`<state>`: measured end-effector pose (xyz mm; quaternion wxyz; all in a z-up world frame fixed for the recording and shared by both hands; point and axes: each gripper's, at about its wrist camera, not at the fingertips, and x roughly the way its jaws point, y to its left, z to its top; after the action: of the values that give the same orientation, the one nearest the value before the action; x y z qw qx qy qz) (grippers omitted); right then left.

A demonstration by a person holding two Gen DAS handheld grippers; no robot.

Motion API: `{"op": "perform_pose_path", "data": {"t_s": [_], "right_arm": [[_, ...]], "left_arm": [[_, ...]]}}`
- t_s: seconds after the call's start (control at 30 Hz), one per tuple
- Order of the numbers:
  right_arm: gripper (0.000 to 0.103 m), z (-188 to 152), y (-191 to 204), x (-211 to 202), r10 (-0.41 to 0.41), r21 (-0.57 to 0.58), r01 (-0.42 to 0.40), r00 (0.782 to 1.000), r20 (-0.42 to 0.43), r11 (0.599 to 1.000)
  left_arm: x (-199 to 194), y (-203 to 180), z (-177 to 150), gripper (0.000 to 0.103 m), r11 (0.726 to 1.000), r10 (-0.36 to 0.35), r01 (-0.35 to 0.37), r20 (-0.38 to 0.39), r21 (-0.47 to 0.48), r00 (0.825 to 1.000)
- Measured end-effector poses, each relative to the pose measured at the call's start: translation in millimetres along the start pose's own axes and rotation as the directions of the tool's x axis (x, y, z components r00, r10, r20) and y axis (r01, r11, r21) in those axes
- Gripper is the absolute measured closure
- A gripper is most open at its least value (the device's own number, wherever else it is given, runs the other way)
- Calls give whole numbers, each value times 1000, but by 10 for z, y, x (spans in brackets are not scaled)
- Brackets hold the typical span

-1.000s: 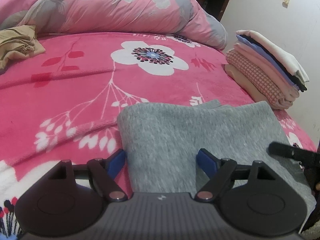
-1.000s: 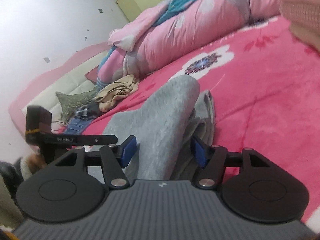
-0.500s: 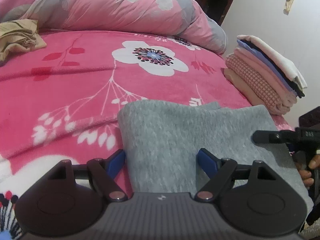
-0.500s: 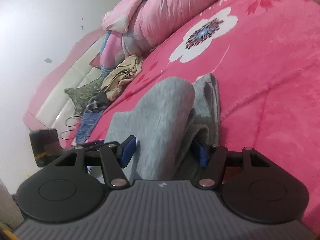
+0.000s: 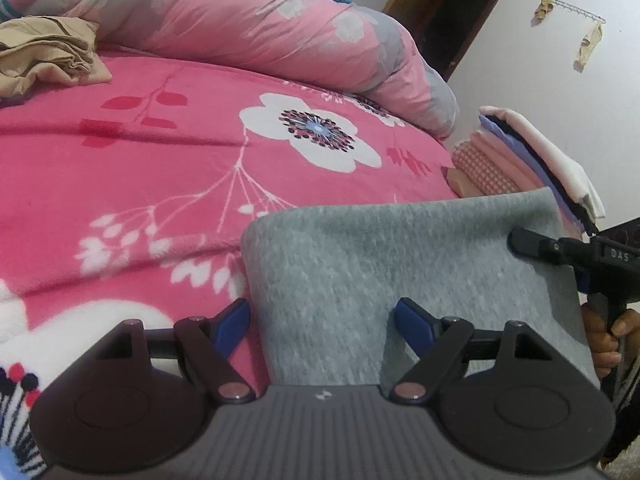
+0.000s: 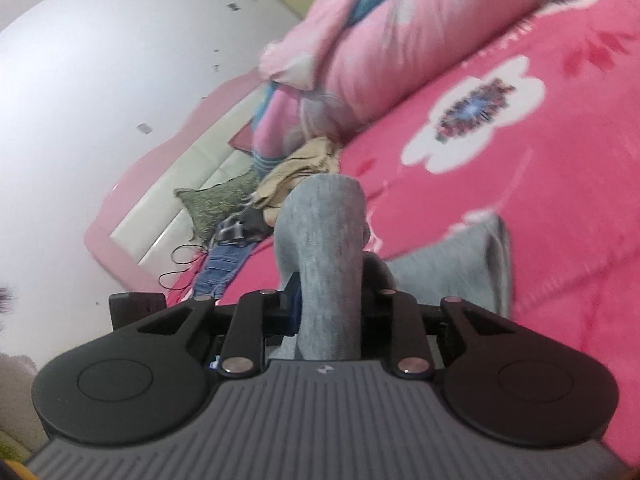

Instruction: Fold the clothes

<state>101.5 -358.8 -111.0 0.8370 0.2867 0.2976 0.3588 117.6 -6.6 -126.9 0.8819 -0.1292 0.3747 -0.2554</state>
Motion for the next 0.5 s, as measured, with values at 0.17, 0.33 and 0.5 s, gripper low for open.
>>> {"op": "perform_pose_path", "data": {"t_s": [0.17, 0.33, 0.5], "right_arm": [[81, 35, -398, 125, 10, 98, -8, 1000, -26, 995], [81, 132, -287, 120, 49, 63, -47, 998, -31, 997], [78, 135, -503, 230, 40, 110, -32, 997, -64, 993]], "left_arm": [[42, 28, 3, 23, 1000, 0, 0, -10, -11, 1000], [54, 40, 10, 23, 1000, -7, 7, -4, -11, 1000], [66, 76, -1, 23, 1000, -3, 3, -6, -20, 1000]]}}
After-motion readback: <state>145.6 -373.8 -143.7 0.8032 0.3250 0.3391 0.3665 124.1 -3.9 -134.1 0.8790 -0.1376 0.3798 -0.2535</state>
